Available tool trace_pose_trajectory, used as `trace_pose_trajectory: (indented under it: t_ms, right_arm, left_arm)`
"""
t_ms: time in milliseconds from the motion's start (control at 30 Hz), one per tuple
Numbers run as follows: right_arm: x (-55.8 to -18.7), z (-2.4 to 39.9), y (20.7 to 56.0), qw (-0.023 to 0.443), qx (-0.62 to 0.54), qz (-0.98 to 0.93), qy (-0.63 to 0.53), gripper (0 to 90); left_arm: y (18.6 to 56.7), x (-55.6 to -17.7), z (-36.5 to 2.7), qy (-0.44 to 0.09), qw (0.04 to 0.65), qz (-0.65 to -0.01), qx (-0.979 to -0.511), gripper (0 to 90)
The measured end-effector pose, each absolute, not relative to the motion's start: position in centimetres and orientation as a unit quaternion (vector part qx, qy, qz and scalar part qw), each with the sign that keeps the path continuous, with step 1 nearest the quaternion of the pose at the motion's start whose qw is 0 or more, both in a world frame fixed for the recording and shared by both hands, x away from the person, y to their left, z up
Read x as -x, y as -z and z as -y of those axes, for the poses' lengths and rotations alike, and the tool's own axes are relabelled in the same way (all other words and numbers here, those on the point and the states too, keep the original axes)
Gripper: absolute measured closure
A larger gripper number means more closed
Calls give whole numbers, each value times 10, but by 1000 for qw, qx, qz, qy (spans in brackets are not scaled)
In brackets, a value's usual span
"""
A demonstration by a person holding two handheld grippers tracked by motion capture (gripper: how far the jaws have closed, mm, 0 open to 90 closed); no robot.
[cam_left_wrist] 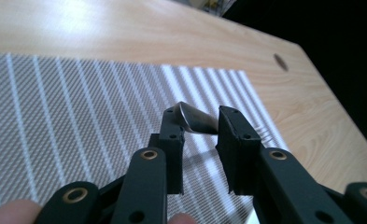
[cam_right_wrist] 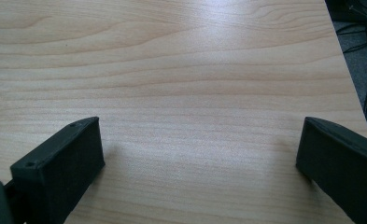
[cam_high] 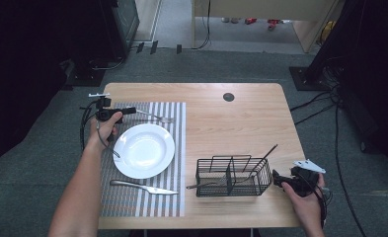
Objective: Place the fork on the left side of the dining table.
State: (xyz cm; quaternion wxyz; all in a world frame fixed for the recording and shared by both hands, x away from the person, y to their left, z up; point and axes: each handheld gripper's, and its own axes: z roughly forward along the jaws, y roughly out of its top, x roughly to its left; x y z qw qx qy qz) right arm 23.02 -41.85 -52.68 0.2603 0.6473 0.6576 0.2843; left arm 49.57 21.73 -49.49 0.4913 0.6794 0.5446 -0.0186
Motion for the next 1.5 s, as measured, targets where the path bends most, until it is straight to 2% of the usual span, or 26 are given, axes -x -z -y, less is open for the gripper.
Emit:
trace_pose_trajectory:
  t_ms: [133, 467, 1200, 1300, 1333, 1500]
  right_arm:
    - [-230, 418, 527, 260, -647, -658, -284, 4]
    - [-230, 418, 527, 260, -648, -657, -284, 4]
    - [-230, 418, 527, 260, -648, -657, -284, 4]
    - [-230, 418, 527, 260, -648, -657, -284, 4]
    - [-230, 418, 527, 260, -647, -657, -284, 4]
    - [-230, 418, 527, 260, -647, -657, -284, 4]
  left_arm:
    - [503, -492, -216, 5, 464, -552, -693, 747]
    - [508, -485, -219, -8, 445, -552, -705, 692]
    - [492, -463, -234, -64, 469, -534, -701, 611]
    - [494, -462, -234, -59, 464, -531, -707, 623]
    - [496, -461, -233, -49, 454, -531, -714, 660]
    - [502, -459, -236, -59, 435, -535, -722, 699]
